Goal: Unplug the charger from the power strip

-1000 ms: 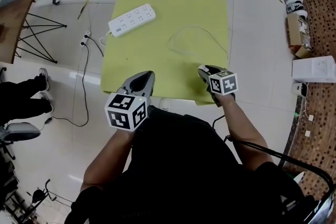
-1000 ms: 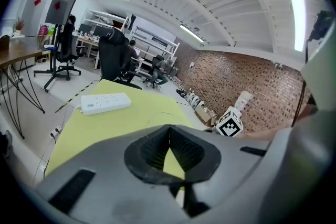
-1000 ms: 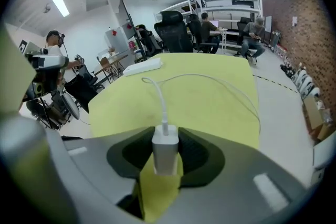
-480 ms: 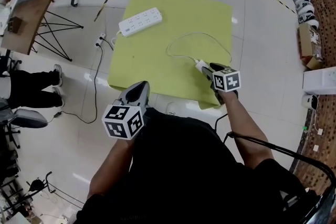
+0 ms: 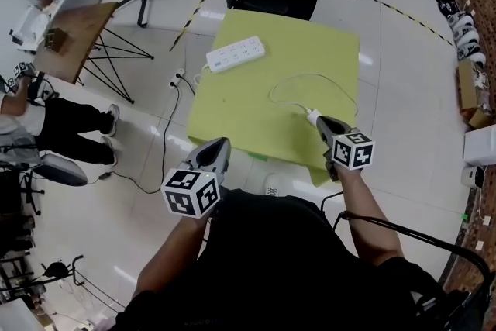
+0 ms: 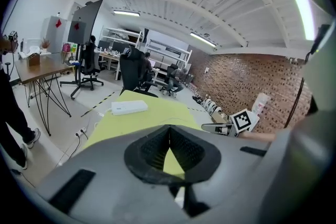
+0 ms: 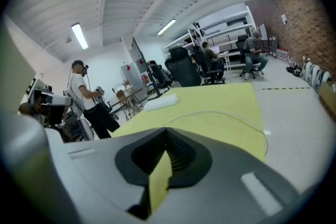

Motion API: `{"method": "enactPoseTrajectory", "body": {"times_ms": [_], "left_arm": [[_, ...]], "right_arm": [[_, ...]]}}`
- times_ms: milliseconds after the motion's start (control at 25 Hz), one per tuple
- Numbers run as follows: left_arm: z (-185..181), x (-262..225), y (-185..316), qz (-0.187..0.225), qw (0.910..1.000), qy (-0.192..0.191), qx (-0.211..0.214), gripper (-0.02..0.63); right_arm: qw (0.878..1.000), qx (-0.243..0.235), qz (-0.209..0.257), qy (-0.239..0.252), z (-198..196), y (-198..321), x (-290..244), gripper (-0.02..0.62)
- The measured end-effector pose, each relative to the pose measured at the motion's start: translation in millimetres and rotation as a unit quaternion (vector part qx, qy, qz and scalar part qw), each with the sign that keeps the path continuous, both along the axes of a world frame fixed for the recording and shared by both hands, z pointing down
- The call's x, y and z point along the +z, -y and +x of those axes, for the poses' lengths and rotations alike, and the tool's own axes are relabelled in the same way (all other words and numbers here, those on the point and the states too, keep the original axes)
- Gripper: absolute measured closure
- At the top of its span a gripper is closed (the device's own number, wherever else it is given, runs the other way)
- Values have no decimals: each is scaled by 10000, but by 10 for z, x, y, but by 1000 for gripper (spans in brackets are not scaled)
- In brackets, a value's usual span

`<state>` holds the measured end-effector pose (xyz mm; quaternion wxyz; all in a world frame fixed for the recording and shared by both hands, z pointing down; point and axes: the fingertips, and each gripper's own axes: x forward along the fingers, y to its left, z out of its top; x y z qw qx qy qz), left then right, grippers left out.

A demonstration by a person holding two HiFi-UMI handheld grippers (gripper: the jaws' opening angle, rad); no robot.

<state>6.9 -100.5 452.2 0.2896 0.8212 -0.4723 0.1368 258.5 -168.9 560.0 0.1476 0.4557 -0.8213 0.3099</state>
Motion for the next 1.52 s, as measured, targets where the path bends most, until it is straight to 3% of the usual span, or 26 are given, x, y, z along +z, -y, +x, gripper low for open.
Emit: {"method": "enactPoseTrajectory", "body": {"times_ms": [160, 360, 680, 960, 1160, 1520], "left_arm": [[-88, -47, -181, -1, 9998, -178, -15, 601], [-198, -75, -396, 39, 9994, -330, 34, 601], [-360, -217, -598, 327, 9965, -747, 199, 601], [-320, -158, -794, 325, 9963, -769, 223, 601], [-402, -142, -836, 333, 9963, -791, -107, 601], [-30, -182, -935, 347, 9953, -871, -230, 601]], "right_arm": [[9983, -50, 384, 429, -210, -245, -440, 594], [9957, -167, 681, 608, -428, -735, -869, 594], [9962, -191, 738, 421, -752, -1477, -1119, 594], [9974, -255, 625, 265, -753, -1675, -1019, 594], [9956, -671, 631, 148, -873, -1652, -1069, 594], [9909, -1148, 699, 5, -698, -1709, -1145, 594]]}}
